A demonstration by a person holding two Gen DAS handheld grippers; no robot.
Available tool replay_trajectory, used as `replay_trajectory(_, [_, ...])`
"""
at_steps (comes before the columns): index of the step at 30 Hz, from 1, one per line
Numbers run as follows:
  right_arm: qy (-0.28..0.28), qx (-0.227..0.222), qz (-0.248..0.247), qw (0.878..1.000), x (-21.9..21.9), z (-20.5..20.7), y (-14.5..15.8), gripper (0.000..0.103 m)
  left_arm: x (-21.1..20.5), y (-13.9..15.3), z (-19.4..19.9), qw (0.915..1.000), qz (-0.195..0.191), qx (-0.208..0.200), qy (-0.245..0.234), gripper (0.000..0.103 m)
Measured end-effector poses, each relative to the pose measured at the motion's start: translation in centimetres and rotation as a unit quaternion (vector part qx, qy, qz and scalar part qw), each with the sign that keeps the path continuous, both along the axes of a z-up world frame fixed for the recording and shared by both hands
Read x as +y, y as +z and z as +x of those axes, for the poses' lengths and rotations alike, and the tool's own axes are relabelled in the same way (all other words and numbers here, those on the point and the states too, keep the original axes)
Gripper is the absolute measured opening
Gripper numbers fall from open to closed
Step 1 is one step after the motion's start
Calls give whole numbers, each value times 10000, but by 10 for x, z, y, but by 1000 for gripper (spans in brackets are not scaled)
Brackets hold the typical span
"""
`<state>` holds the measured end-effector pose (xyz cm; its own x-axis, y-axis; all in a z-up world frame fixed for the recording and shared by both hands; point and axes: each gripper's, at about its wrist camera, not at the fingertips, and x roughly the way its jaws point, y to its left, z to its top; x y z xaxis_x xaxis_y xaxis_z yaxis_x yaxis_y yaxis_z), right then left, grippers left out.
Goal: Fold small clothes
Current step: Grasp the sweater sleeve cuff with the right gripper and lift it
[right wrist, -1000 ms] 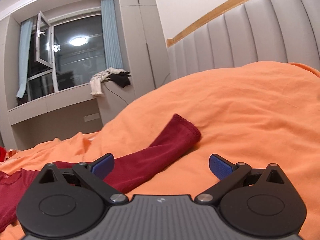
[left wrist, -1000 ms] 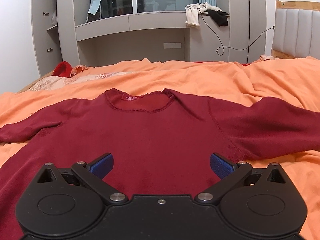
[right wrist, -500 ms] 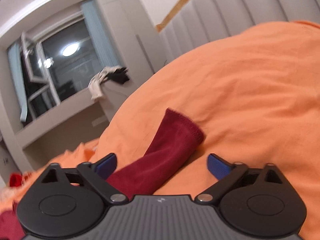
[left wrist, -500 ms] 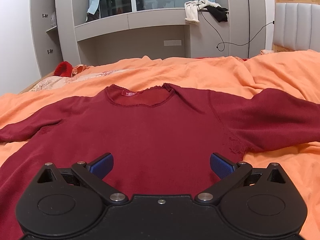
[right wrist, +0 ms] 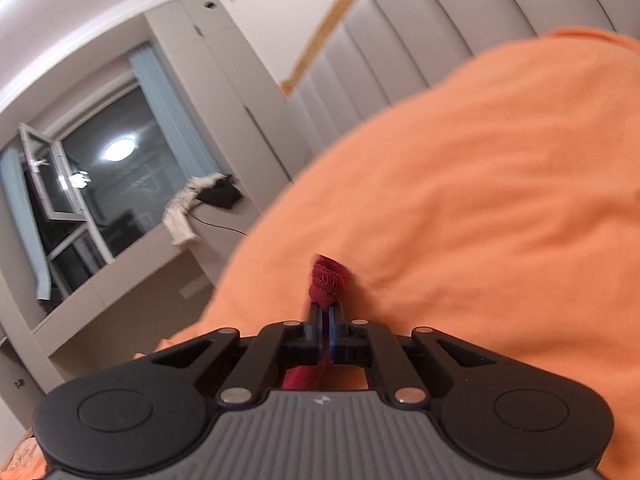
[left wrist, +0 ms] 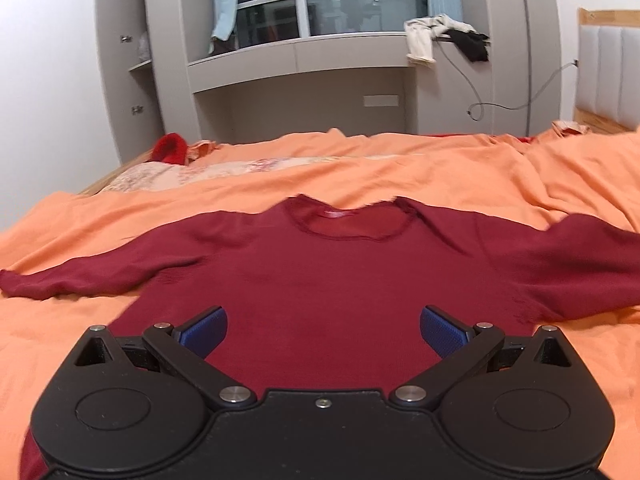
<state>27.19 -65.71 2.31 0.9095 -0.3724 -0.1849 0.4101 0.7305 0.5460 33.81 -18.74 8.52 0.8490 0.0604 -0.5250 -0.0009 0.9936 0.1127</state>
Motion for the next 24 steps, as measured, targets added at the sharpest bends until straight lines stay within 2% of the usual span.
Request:
replay_trajectory(4, [362,-11,-586,9976,36,6,29,3,29,3,-1,9998,-127,-58,116,103])
replay_trajectory(9, [1000,-20,-1403,9850,103,28,82,3,66,-2,6,9986,-458,-79,260,103])
replay_trajectory(15, [1817,-212,-1806,9664,191,65,135,3,114,-10,16,9937,-1017,-175,431,103])
replay_trajectory(19, [2349,-221,-1927,9525,253,100,144,2,146,-8,23,9887,-1381,-55,587,103])
replay_trajectory(24, [2973,23,-2127,9308,334,132,116,2,179,-1,20,9816,-1749,-157,748,103])
